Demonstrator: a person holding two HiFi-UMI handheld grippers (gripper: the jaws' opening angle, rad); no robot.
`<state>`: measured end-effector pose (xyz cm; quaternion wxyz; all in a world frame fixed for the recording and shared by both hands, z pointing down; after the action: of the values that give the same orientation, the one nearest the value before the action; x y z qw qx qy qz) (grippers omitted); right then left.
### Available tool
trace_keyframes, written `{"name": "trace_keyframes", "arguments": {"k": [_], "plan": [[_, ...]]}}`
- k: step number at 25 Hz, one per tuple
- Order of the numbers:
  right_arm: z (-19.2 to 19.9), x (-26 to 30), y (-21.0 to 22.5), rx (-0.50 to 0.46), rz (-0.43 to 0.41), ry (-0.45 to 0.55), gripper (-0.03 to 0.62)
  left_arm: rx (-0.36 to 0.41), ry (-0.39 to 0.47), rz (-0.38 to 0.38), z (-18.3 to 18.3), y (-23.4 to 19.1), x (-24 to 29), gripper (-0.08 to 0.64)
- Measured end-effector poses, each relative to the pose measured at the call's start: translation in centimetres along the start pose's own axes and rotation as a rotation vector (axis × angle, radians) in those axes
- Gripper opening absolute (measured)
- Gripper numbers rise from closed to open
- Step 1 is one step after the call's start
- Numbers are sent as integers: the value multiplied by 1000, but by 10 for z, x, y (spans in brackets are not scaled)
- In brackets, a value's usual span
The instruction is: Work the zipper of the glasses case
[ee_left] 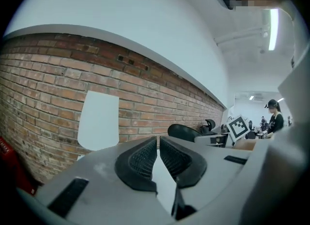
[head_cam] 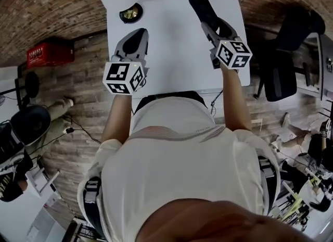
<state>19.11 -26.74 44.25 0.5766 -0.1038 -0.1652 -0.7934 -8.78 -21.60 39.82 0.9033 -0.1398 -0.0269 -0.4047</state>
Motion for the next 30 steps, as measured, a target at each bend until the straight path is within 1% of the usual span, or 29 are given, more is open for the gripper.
{"name": "trace_keyframes", "arguments": {"k": [4, 7, 9, 11, 13, 15, 17, 19, 20, 22, 25, 28, 30], "plan": [[-29, -28, -10, 54, -26, 93, 307, 24, 33, 36, -16, 4, 2, 28], [-44, -42, -18, 103, -68, 139, 307, 27, 46, 80, -24, 7, 4, 28], [-53, -50, -23, 129, -108, 166, 307, 33, 53, 151, -30, 15, 7, 28], [-60, -56, -28, 151, -166, 190, 307, 16, 62, 248, -34, 23, 11, 28], [-66, -61, -37, 198, -268, 215, 307, -49, 72, 355, -37, 30, 14, 29], [-71, -67, -49, 236, -396, 234, 307, -137, 86, 460, -40, 34, 14, 45], [-74, -73, -64, 241, -520, 223, 307, -203, 90, 565, -44, 40, 14, 158], [-73, -77, -80, 243, -635, 190, 307, -252, 90, 656, -48, 47, 13, 221], [-71, -78, -88, 254, -687, 170, 307, -275, 93, 694, -49, 50, 12, 237], [-68, -79, -103, 286, -781, 135, 307, -315, 104, 754, -51, 55, 12, 268], [-61, -81, -119, 321, -893, 92, 307, -344, 126, 808, -55, 62, 14, 284], [-55, -85, -133, 329, -983, 53, 307, -353, 147, 858, -60, 67, 12, 293], [-51, -87, -139, 335, -1018, 33, 308, -346, 163, 886, -62, 70, 11, 301]]}}
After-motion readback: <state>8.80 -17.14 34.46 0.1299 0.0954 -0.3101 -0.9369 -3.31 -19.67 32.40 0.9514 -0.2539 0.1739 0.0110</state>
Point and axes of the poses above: the fingertips, and each gripper's own axes: x forward along the fingers, y to its right, z out of its underside, the point moved 5 cm from there along -x, backward along the fingers, and after that the axes turned 9 degrees about z, right-handed, at the moved point
